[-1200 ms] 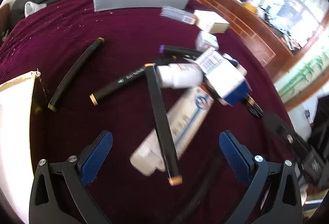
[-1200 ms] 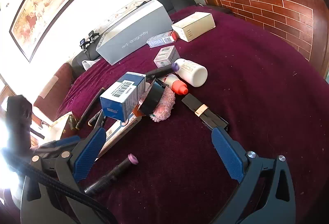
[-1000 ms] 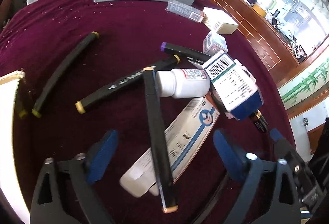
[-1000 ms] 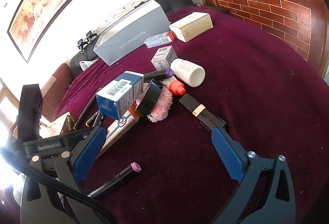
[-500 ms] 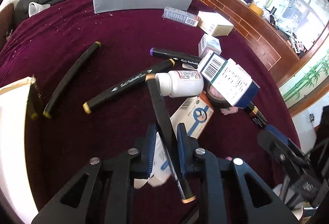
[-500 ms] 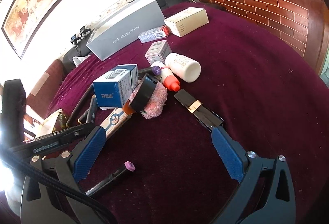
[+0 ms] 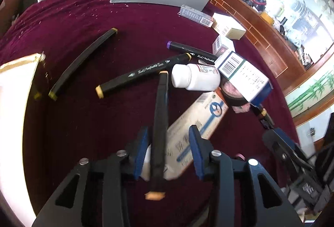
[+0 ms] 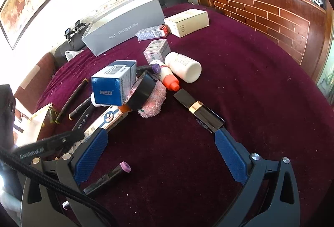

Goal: Organize objects
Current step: 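Grasp the black gold-capped marker with the left gripper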

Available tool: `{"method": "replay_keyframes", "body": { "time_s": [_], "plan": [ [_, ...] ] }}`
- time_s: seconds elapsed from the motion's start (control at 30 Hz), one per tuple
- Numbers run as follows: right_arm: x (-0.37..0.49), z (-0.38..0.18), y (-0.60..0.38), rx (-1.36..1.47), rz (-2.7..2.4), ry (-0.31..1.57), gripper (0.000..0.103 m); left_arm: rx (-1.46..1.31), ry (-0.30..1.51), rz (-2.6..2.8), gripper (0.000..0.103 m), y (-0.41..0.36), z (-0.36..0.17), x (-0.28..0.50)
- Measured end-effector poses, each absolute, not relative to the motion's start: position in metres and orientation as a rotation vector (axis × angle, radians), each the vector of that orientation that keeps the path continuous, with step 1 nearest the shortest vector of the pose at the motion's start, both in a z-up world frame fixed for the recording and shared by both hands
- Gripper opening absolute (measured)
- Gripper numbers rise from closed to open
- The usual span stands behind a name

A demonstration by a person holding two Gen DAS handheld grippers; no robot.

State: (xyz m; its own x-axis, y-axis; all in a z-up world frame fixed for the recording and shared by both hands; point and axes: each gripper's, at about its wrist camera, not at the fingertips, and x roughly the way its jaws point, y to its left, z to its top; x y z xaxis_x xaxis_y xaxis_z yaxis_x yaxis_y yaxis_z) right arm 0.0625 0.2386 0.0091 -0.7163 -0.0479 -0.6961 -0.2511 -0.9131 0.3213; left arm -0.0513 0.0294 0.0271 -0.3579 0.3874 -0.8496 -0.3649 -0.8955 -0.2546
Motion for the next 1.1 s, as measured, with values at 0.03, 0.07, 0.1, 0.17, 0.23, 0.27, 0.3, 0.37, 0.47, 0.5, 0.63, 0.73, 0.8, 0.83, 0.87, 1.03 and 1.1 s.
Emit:
{"method": "replay_keyframes", "body": {
  "time_s": [0.03, 0.07, 0.1, 0.17, 0.23, 0.27, 0.3, 0.37, 0.47, 0.5, 0.63, 0.73, 0.8, 0.83, 0.87, 1.03, 1.1],
  "plan": [
    [0.062, 0.009, 0.237, -1.134, 2.747, 0.596, 0.103, -1.423, -0.017, 2.273, 0.035, 0.032, 0.027, -0.054],
    [0.061, 0.009, 0.236, -1.137, 2.749, 0.587, 0.103, -1.417, -0.008, 2.277, 0.035, 0.034, 0.027, -0.055],
    [0.061, 0.009, 0.235, -1.14, 2.751, 0.581, 0.103, -1.414, 0.003, 2.281, 0.035, 0.036, 0.027, -0.057],
    [0.06, 0.009, 0.235, -1.143, 2.755, 0.577, 0.103, -1.409, 0.014, 2.282, 0.035, 0.038, 0.027, -0.06],
    [0.06, 0.008, 0.235, -1.145, 2.756, 0.584, 0.103, -1.406, 0.017, 2.276, 0.035, 0.039, 0.025, -0.061],
    [0.06, 0.008, 0.236, -1.146, 2.756, 0.591, 0.103, -1.408, 0.012, 2.265, 0.035, 0.039, 0.024, -0.062],
    [0.06, 0.008, 0.237, -1.147, 2.756, 0.599, 0.103, -1.411, -0.001, 2.254, 0.035, 0.037, 0.024, -0.062],
    [0.06, 0.007, 0.238, -1.144, 2.754, 0.615, 0.103, -1.419, -0.024, 2.221, 0.034, 0.032, 0.024, -0.065],
    [0.062, 0.008, 0.238, -1.132, 2.755, 0.619, 0.103, -1.421, -0.001, 2.231, 0.034, 0.024, 0.025, -0.066],
    [0.062, 0.009, 0.237, -1.128, 2.759, 0.609, 0.103, -1.428, 0.009, 2.231, 0.034, 0.022, 0.024, -0.067],
    [0.069, 0.023, 0.229, -1.082, 2.783, 0.547, 0.103, -1.431, 0.027, 2.222, 0.034, 0.019, 0.023, -0.069],
    [0.085, 0.049, 0.215, -0.933, 2.867, 0.447, 0.103, -1.396, 0.157, 2.256, 0.04, 0.033, 0.023, -0.063],
    [0.086, 0.06, 0.212, -0.917, 2.964, 0.496, 0.103, -1.352, 0.253, 2.291, 0.056, 0.049, 0.021, -0.054],
    [0.082, 0.062, 0.213, -0.963, 2.951, 0.519, 0.103, -1.323, 0.333, 2.318, 0.059, 0.06, 0.018, -0.048],
    [0.076, 0.063, 0.215, -1.018, 2.931, 0.546, 0.103, -1.266, 0.408, 2.36, 0.057, 0.068, 0.018, -0.039],
    [0.062, 0.07, 0.231, -1.131, 2.901, 0.629, 0.103, -1.308, 0.3, 2.299, 0.014, 0.058, 0.025, -0.036],
    [0.059, 0.076, 0.233, -1.152, 2.9, 0.623, 0.103, -1.325, 0.229, 2.292, 0.012, 0.043, 0.029, -0.034]
  ]
}}
